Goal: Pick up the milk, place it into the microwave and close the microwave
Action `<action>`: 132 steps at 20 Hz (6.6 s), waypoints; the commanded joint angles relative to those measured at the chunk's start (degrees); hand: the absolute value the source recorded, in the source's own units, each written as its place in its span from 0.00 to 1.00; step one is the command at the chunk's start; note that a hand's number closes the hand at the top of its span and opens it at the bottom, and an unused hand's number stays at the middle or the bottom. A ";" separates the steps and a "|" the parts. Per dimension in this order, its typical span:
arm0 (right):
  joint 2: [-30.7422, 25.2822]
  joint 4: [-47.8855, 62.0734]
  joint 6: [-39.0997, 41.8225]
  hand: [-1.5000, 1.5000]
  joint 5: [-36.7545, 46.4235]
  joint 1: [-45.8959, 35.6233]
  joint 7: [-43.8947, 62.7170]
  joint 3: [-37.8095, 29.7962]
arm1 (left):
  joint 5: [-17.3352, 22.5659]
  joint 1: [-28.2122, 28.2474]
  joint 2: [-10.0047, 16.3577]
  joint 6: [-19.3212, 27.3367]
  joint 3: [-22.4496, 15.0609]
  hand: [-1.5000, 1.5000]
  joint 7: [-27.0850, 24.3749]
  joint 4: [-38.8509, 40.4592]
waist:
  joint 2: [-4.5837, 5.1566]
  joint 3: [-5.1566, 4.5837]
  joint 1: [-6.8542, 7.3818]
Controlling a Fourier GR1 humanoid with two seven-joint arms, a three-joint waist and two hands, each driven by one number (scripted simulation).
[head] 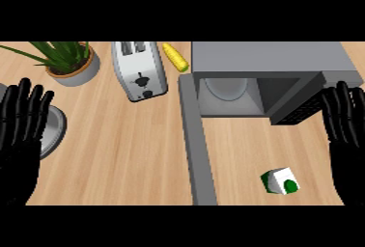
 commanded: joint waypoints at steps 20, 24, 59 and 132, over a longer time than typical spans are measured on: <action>-4.86 -7.55 25.70 0.00 -11.83 35.14 -14.63 -5.78 | 10.85 24.28 -5.72 2.81 -9.45 0.00 -9.76 -5.43 | -1.25 -0.18 0.18; -5.76 1.67 27.94 0.00 -12.59 32.42 -18.92 -9.81 | 11.32 28.90 -5.09 3.76 -12.65 0.00 -10.47 -8.71 | -1.23 -0.16 0.47; -1.81 62.84 12.75 0.00 9.66 5.94 -53.04 -12.67 | 13.38 40.58 -2.08 0.72 -14.73 0.00 -24.22 -6.40 | -1.14 -0.16 0.51; 0.19 48.55 3.30 1.00 3.42 -3.47 -40.51 -8.27 | 14.28 51.83 2.17 -3.51 -18.49 0.00 -36.41 -4.38 | -1.63 -0.26 -0.21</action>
